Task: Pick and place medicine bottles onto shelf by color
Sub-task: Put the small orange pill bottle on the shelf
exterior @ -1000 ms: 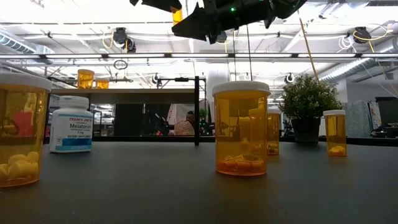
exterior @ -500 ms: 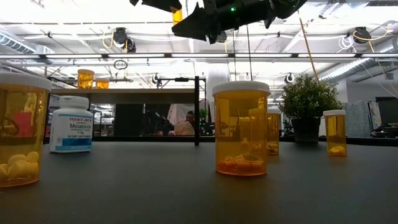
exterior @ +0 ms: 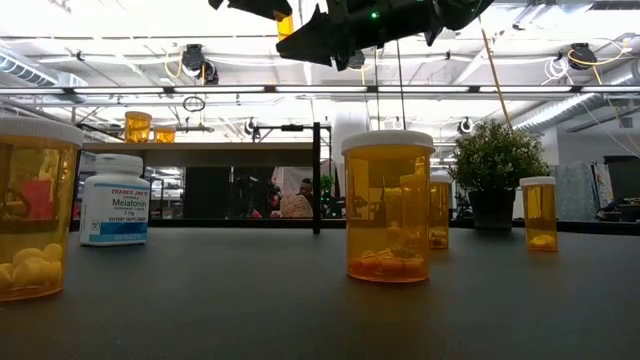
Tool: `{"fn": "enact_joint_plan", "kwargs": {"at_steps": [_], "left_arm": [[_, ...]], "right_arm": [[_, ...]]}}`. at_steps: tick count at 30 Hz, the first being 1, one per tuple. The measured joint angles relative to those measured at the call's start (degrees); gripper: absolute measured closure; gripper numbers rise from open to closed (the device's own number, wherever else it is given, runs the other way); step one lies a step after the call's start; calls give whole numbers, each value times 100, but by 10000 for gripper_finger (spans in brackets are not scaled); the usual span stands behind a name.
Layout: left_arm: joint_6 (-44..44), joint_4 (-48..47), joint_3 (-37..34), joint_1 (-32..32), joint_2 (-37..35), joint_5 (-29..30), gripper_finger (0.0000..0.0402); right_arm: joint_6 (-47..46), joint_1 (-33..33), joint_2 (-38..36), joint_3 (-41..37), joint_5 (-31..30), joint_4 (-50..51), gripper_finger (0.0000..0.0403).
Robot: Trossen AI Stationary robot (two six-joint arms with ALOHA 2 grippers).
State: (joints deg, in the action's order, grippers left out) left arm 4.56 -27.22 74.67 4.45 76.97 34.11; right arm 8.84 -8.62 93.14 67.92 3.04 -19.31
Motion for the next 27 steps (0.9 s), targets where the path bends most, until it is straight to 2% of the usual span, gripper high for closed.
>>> {"fn": "enact_joint_plan", "kwargs": {"at_steps": [18, 22, 27], "left_arm": [[-68, -4, -4, 2, 0, 0, 266], [-85, -22, -9, 2, 0, -4, 266], [-85, -29, -11, 2, 0, -4, 266]], "right_arm": [[-59, 2, 0, 0, 1, 0, 294], [-85, 11, -4, 4, 6, 5, 260], [-168, 13, -7, 4, 8, 72, 194]]}}
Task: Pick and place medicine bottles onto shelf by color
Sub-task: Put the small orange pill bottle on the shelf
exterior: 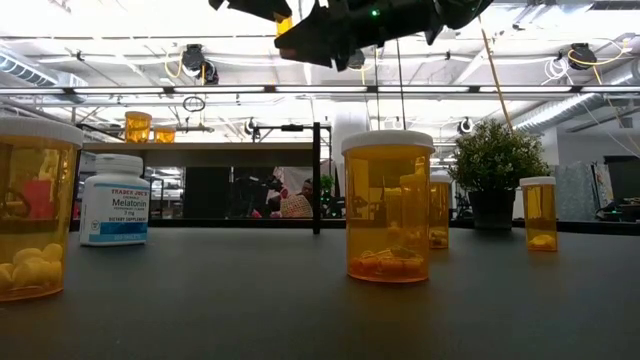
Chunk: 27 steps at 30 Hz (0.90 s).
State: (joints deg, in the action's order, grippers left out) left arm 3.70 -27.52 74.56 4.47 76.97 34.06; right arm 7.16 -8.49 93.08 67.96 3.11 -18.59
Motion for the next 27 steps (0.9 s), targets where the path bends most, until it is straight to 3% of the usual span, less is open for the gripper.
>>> {"fn": "enact_joint_plan", "kwargs": {"at_steps": [5, 9, 13, 19, 27], "left_arm": [[6, -78, 0, -47, -51, 2, 266], [60, -178, 2, -206, -196, 7, 266], [95, -416, 1, -427, -362, 46, 266], [126, -752, 5, -838, -589, 53, 266], [249, -1402, 2, -1653, -861, 252, 266]], "right_arm": [[-46, -7, 0, 0, -9, 225, 142], [-37, -39, 0, 1, -14, 348, 122], [10, -55, -9, 0, -63, 470, 120], [316, -50, -92, 0, -623, 749, 128], [449, -50, -394, 0, -649, 1020, 128]]}}
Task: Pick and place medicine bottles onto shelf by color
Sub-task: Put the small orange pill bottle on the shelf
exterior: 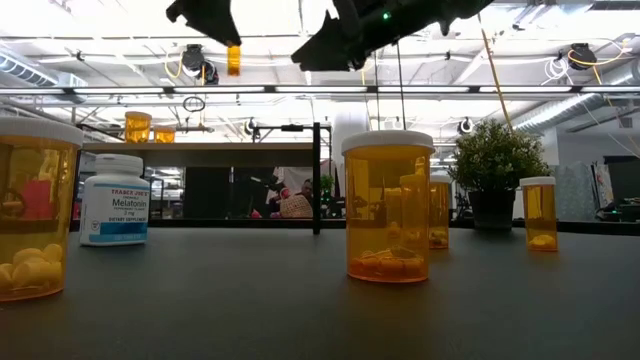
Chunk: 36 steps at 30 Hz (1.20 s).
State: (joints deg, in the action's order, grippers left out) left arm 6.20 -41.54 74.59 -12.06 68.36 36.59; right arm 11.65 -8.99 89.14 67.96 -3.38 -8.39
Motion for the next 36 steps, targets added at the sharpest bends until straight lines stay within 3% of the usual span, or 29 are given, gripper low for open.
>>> {"fn": "enact_joint_plan", "kwargs": {"at_steps": [11, 26, 36], "left_arm": [[-46, -217, -158, -1360, -52, -194, 266], [4, 803, -963, -3422, -50, -1675, 266], [403, 1188, -1239, -3791, 279, -2017, 266]], "right_arm": [[1, 0, -125, 0, 0, 15, 129], [150, -2, -124, 0, -2, 9, 129], [152, -33, -122, 0, -2, -1, 129]]}}
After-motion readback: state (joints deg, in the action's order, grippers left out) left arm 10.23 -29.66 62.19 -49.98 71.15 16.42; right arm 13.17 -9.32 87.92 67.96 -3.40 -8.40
